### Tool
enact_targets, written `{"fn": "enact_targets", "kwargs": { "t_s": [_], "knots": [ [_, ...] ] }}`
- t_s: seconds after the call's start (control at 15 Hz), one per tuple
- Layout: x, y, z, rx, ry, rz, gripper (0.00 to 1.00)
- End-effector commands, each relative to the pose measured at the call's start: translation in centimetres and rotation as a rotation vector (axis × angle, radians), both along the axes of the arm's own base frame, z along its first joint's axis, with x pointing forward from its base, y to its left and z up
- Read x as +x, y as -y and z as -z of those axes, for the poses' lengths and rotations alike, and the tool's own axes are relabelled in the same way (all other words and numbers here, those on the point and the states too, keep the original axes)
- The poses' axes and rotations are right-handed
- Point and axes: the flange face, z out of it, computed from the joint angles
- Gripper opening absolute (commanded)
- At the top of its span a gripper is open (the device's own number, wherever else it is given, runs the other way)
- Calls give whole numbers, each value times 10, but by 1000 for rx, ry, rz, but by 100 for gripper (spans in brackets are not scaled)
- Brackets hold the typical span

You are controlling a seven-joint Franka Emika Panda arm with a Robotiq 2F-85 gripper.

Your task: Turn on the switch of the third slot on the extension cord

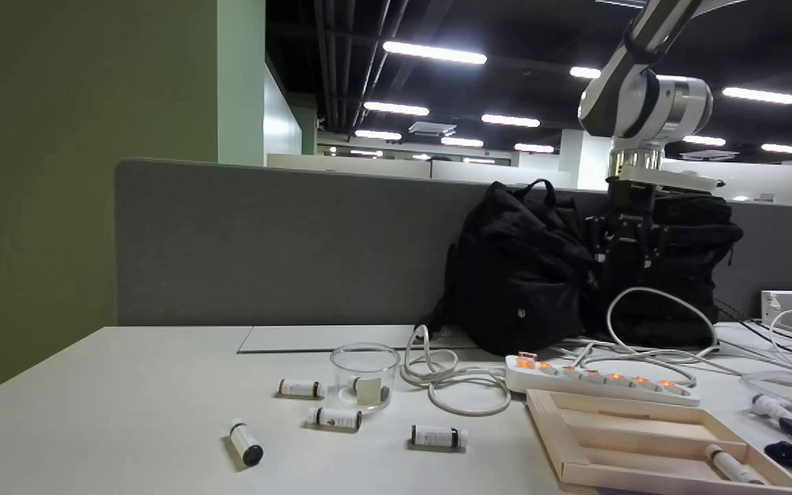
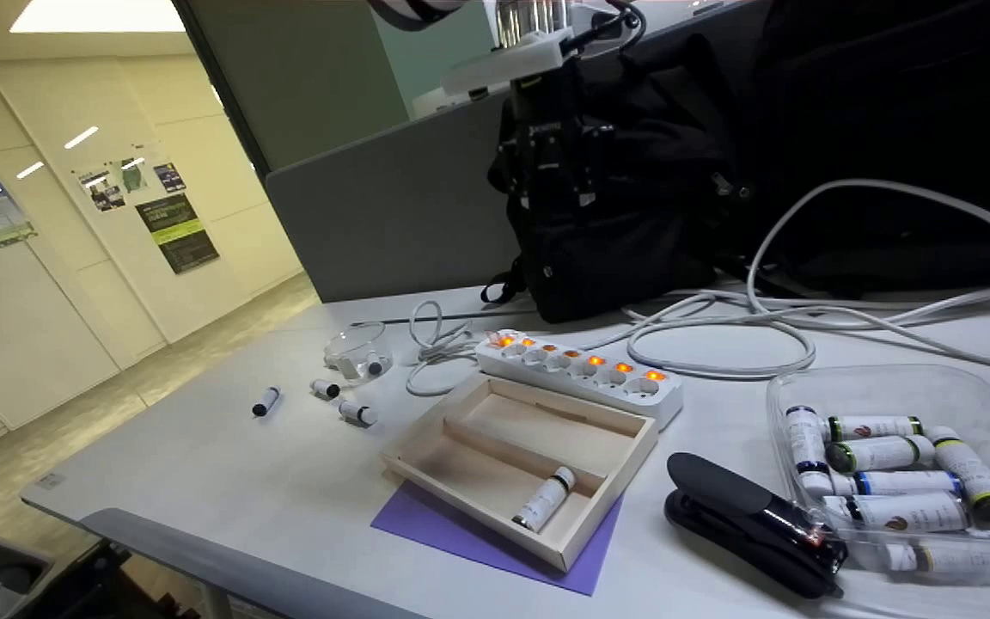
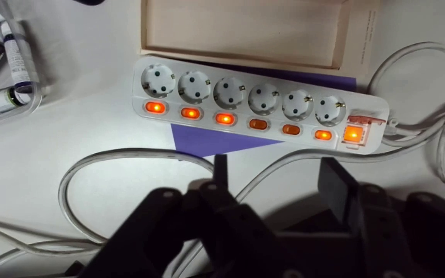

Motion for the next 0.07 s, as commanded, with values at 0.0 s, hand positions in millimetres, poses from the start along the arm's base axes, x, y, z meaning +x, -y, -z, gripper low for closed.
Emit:
{"fn": "enact_targets", "kwargs": {
  "t_s": [0.0],
  "knots": [
    [-1,1,-2,2,-3,-1,70]
  ]
}}
